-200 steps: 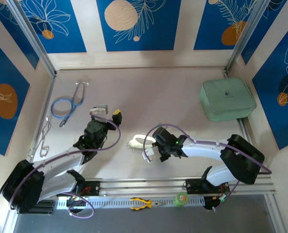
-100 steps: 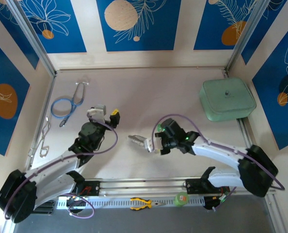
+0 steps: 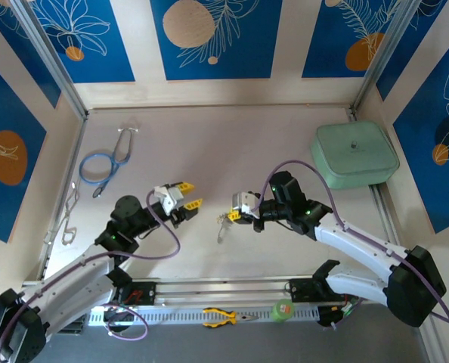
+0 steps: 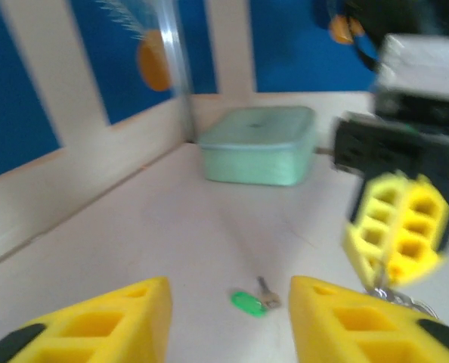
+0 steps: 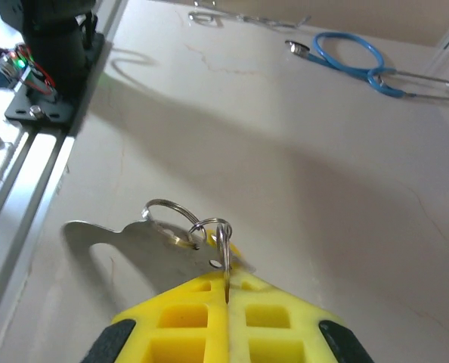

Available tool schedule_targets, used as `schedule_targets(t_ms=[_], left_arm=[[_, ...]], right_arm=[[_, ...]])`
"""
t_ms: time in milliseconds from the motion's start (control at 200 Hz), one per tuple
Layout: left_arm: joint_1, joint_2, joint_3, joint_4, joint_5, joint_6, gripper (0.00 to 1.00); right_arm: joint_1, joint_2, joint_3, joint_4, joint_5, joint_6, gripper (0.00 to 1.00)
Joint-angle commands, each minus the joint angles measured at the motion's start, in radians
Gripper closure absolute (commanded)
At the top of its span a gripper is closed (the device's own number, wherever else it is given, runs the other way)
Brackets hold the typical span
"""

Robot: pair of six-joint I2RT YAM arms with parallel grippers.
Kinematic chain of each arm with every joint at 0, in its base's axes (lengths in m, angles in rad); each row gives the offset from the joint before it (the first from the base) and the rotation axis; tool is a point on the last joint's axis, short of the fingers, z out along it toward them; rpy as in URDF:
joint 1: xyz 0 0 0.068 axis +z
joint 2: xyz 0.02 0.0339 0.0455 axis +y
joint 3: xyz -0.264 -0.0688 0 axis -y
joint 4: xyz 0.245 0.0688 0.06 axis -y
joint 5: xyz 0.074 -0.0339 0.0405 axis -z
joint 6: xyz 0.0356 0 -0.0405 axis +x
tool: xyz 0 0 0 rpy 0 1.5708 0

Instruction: Put the keys on the keyring

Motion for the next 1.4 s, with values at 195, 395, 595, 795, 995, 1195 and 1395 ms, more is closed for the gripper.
schedule_targets(t_ms=[195, 395, 595, 795, 995, 1195, 1395], left_arm=[[-0.007, 0.166, 0.092, -0.074, 0.319, 0.131, 0.78], [-0.027, 0.214, 0.115, -0.160, 0.407, 0.196, 0.80], [-0.052, 0.252, 0.137, -0.256, 0.408, 0.254, 0.72], [-0.075, 0.275, 0.150, -0.256, 0.340, 0.295, 0.74], [-0.082, 0.283, 0.157, -0.259, 0.337, 0.302, 0.75], [-0.093, 0.297, 0.168, -0.270, 0.302, 0.313, 0.76], [-0.093, 0.294, 0.180, -0.289, 0.215, 0.319, 0.75]], right_arm=[[0.039, -0.023, 0.040, -0.015, -0.009, -0.032, 1.00], [0.058, -0.007, 0.038, -0.017, 0.056, -0.042, 1.00], [0.071, 0.005, 0.041, -0.019, 0.074, -0.039, 1.00], [0.101, 0.026, 0.063, -0.057, 0.102, -0.070, 1.00], [0.121, 0.052, 0.086, -0.082, 0.141, -0.082, 1.00], [0.130, 0.064, 0.098, -0.096, 0.128, -0.087, 1.00], [0.130, 0.060, 0.094, -0.112, 0.140, -0.094, 1.00]])
